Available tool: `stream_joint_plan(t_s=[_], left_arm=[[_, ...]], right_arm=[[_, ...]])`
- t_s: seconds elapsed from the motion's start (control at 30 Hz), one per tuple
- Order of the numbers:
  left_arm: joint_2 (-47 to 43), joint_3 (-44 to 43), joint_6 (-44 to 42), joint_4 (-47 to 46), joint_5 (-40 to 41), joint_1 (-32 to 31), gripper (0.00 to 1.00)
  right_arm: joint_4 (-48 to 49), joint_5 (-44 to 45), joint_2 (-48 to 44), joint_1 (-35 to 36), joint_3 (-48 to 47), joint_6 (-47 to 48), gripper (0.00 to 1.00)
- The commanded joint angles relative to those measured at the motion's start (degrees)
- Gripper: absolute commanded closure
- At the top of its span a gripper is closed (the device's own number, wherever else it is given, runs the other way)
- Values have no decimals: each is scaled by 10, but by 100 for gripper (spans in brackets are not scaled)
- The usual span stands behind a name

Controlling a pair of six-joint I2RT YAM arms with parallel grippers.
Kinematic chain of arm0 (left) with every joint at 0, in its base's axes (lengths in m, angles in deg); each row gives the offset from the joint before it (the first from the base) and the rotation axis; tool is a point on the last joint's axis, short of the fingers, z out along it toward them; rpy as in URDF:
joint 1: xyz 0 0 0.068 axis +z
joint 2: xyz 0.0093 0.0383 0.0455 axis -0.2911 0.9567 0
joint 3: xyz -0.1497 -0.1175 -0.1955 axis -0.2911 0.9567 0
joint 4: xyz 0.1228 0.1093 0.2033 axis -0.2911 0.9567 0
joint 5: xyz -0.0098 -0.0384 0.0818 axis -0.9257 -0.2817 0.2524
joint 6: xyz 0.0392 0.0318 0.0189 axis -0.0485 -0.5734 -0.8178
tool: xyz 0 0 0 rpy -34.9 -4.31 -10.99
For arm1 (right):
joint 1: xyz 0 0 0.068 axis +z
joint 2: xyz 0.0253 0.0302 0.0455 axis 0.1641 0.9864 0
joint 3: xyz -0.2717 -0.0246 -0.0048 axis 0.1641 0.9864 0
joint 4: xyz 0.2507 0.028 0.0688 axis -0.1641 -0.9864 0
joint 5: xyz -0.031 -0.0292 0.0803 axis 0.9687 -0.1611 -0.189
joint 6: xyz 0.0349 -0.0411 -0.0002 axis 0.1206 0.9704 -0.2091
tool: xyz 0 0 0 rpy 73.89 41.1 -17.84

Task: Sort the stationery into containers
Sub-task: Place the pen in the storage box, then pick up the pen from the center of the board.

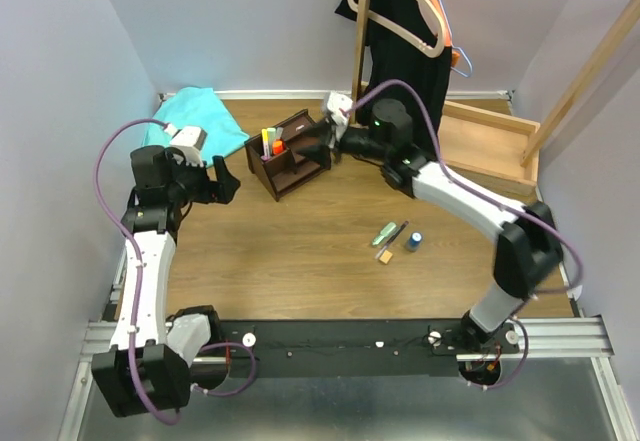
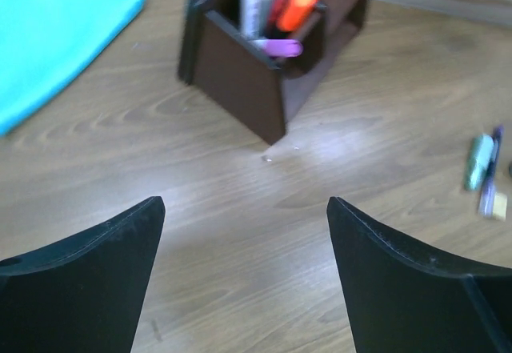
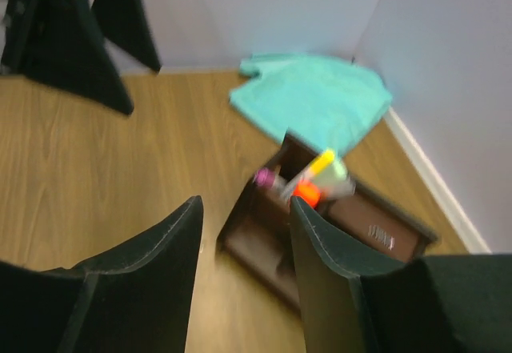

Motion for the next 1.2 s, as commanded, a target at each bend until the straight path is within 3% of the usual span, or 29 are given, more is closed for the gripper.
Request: stream_joint_plan(t_s=[0.0, 0.07, 0.1, 0.13, 0.2, 0.3, 0.47, 0.53, 0.8, 1.17], left_arm=[[-20, -30, -88, 43, -33, -91, 9], [-15, -38, -131, 78, -31, -133, 9], [-12, -50, -144, 91, -29, -151, 9], [-9, -55, -150, 100, -22, -155, 9], [-2, -62, -161, 113, -20, -157, 9], [2, -56, -154, 101, -19, -157, 9], [-8, -37, -128, 73, -29, -155, 8], [-11, -35, -133, 80, -25, -152, 8], [-39, -14, -121, 96, -23, -114, 8], [-53, 0, -107, 92, -32, -79, 8]], right_arm=[[-213, 60, -129, -5, 144, 155, 44], [-300, 59, -168, -4, 183, 219, 45], [-335, 51, -192, -5, 207, 299, 47], [-411, 50, -198, -5, 214, 342, 49], [-471, 54, -201, -4, 219, 425, 51], [-561, 61, -180, -5, 207, 513, 61], [-678, 115, -100, -4, 164, 633, 69], [-706, 147, -74, -4, 154, 665, 73], [-722, 195, -37, -4, 171, 755, 71], [-696, 203, -35, -4, 199, 754, 71]])
